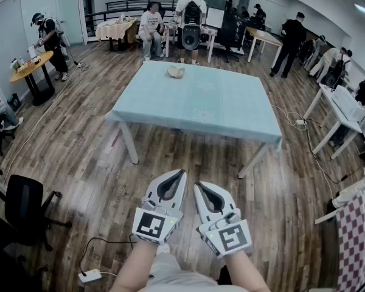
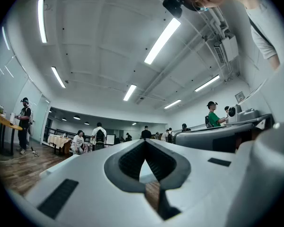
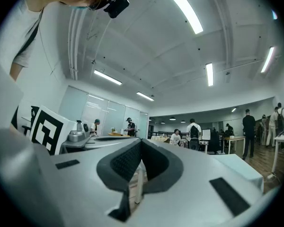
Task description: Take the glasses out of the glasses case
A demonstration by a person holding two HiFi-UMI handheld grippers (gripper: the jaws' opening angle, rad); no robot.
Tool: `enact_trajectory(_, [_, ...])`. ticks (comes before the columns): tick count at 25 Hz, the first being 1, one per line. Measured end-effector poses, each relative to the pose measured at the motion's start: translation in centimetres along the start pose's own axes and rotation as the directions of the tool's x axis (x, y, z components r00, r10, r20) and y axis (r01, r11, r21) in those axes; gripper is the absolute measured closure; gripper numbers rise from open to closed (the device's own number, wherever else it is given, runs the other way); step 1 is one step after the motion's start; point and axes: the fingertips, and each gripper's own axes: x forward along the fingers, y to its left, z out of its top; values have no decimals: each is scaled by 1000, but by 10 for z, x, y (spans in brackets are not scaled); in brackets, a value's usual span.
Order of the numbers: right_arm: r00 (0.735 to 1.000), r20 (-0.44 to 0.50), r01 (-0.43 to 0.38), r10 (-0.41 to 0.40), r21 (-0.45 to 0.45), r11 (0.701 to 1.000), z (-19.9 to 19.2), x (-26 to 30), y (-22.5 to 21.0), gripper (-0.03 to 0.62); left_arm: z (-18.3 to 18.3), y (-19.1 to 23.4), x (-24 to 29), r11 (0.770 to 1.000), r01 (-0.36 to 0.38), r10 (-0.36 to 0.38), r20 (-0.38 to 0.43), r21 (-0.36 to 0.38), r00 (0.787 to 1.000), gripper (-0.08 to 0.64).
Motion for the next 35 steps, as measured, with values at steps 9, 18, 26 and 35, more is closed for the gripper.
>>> enact_trajectory(9, [1000, 6, 6, -6, -2, 1000, 15, -85, 21, 584, 21, -78, -44, 1000, 12, -12, 2, 23, 1000, 552])
enact_trajectory(18, [999, 38, 24, -25, 28, 999, 26, -99, 21, 584, 33, -87, -50, 998, 2, -3, 13, 57, 1000, 552])
enact_trajectory(26, [998, 41, 40, -41, 24, 999, 26, -68, 18, 584, 37, -59, -37, 998, 11, -12, 28, 67, 1000, 552])
enact_trajectory(35, [997, 44, 55, -56, 26, 998, 21, -18, 3, 584, 28, -18, -10, 997, 40, -43, 39, 64, 998, 552])
